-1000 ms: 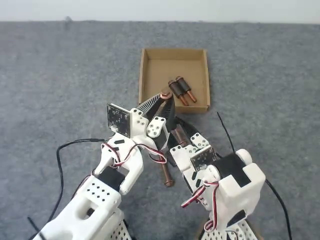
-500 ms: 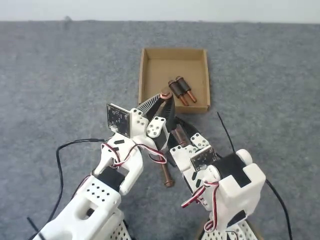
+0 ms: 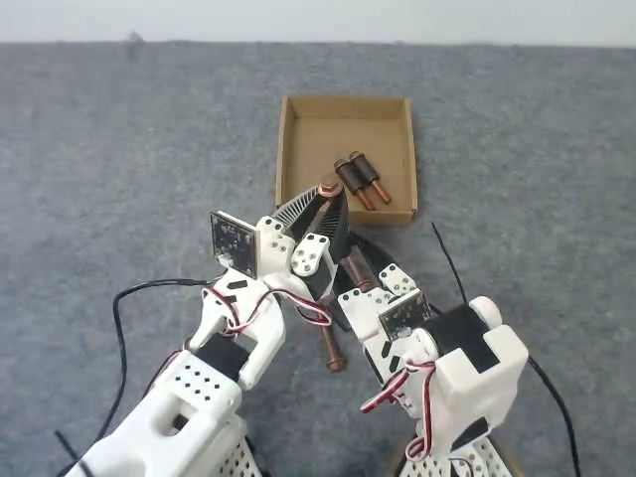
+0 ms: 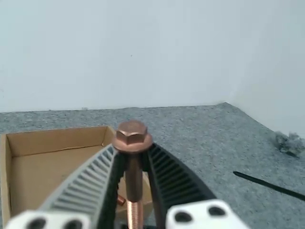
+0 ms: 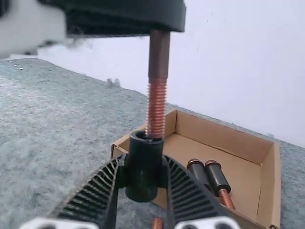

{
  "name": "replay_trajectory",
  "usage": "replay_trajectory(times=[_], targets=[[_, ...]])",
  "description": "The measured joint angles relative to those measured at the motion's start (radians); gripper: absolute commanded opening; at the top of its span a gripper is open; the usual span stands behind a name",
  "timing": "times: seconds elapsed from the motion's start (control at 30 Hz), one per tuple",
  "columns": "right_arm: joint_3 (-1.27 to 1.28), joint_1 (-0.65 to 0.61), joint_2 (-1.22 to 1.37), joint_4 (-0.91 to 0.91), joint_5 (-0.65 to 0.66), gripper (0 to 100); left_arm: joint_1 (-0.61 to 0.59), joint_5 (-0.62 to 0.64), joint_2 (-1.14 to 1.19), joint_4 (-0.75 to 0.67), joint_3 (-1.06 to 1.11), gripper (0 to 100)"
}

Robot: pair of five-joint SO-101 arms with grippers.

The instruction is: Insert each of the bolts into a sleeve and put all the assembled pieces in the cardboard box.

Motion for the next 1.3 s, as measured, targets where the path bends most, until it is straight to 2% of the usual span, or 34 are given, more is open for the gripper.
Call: replay_trajectory(times=[0.2,0.3,0.5,0.73,1.1,1.3], targets=[[0.000,0.000,0.000,0.000,0.000,0.7,0.000,0.000,-0.008,-0.003,0.005,1],[0.000,0.000,0.000,0.000,0.000,0.7,0.003,0.000,-0.086,0.006,0.035,1],[0.000,0.003,0.000,0.000,0.000,0.7,0.003,0.000,-0.284,0.172,0.044,1],[0.000,0.003,0.000,0.000,0.000,0.7,0.003,0.000,-0.292,0.187,0.044,1],[0.000,0.003,0.000,0.000,0.000,0.7,0.002,0.000,-0.029,0.005,0.028,1],[0.000,0.003,0.000,0.000,0.002,0.7,0.000,0.000,0.005,-0.014,0.021,1]])
